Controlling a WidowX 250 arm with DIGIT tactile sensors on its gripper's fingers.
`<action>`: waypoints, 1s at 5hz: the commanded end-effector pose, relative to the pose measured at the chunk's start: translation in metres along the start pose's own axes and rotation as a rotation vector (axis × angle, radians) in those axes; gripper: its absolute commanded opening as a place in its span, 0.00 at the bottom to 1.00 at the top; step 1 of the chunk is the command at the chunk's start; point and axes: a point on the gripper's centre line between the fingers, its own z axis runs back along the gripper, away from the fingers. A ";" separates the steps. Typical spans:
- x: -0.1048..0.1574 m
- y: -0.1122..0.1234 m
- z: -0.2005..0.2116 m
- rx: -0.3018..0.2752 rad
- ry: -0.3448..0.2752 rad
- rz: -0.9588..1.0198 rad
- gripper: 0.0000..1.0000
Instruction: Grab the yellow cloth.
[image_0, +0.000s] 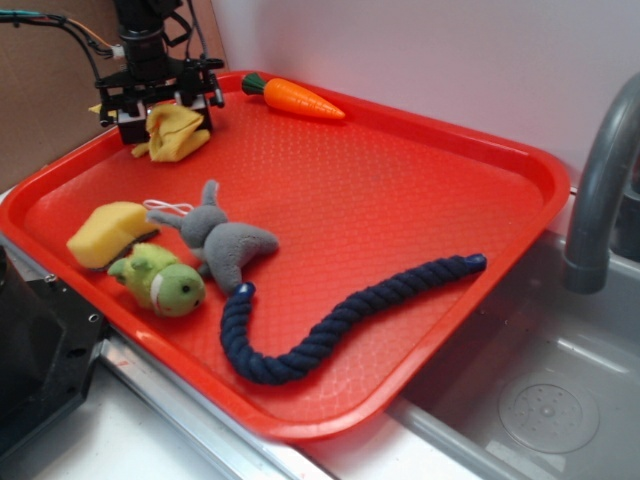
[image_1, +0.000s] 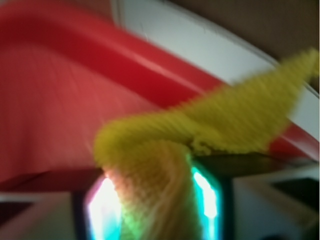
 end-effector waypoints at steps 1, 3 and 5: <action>-0.022 0.005 0.117 -0.193 -0.120 -0.443 0.00; -0.051 -0.025 0.187 -0.361 -0.195 -0.920 0.00; -0.077 -0.030 0.201 -0.441 -0.169 -1.196 0.00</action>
